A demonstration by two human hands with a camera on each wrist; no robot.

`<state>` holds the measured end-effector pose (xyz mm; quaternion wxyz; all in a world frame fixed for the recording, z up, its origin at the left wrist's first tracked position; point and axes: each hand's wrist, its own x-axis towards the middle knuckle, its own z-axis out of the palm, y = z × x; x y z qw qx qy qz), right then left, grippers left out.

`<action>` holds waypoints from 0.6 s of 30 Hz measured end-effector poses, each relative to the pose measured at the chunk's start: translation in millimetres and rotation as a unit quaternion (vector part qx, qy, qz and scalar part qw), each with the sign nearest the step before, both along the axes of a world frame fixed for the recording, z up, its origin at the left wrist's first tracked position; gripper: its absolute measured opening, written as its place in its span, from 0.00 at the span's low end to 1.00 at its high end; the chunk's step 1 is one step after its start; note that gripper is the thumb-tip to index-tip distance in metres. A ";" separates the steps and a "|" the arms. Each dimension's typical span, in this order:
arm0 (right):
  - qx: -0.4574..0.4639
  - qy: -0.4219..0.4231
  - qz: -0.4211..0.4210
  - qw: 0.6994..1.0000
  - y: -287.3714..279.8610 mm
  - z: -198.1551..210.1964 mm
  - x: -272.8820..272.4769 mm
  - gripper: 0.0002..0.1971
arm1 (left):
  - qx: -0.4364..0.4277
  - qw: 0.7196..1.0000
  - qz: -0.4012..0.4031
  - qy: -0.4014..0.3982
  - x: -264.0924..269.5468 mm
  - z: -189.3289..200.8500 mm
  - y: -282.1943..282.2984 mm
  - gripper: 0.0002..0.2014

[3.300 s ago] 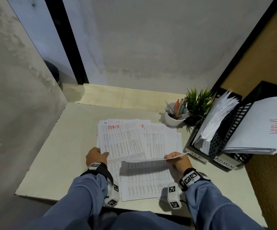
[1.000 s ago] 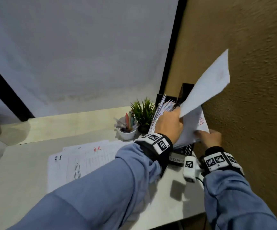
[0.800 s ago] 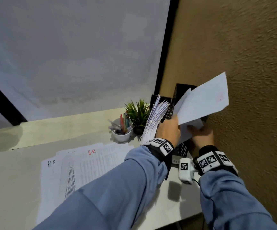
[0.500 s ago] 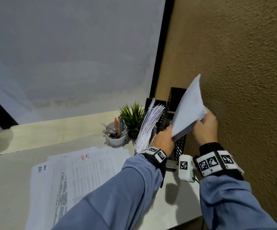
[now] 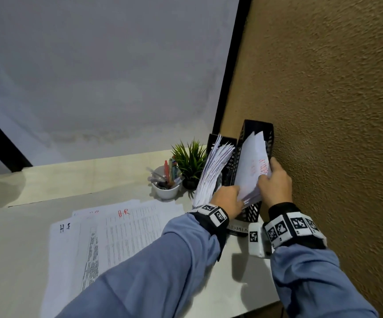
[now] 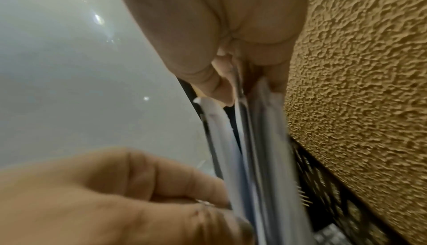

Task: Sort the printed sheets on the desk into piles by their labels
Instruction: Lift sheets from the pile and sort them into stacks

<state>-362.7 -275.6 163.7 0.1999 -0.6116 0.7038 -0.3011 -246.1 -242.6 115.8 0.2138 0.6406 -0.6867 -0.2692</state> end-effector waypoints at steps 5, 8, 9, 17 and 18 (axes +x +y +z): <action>-0.185 -0.058 0.038 0.980 20.3 11.9 29.3 0.20 | 0.007 0.986 0.016 0.167 41.3 -6.7 46.5 0.13; -0.221 -0.087 0.140 0.961 48.1 -1.3 63.7 0.15 | 0.026 0.977 0.044 0.208 83.1 -21.9 85.6 0.06; -0.210 -0.088 0.174 0.958 59.1 -10.3 75.8 0.14 | 0.040 0.975 0.067 0.206 100.0 -33.6 97.3 0.06; 0.132 -0.041 0.233 0.963 115.3 -131.4 133.5 0.16 | 0.161 0.890 0.423 0.058 211.8 -129.9 169.0 0.21; 0.193 -0.037 0.210 0.958 116.1 -141.6 134.5 0.16 | 0.169 0.866 0.468 0.061 216.3 -135.5 174.9 0.24</action>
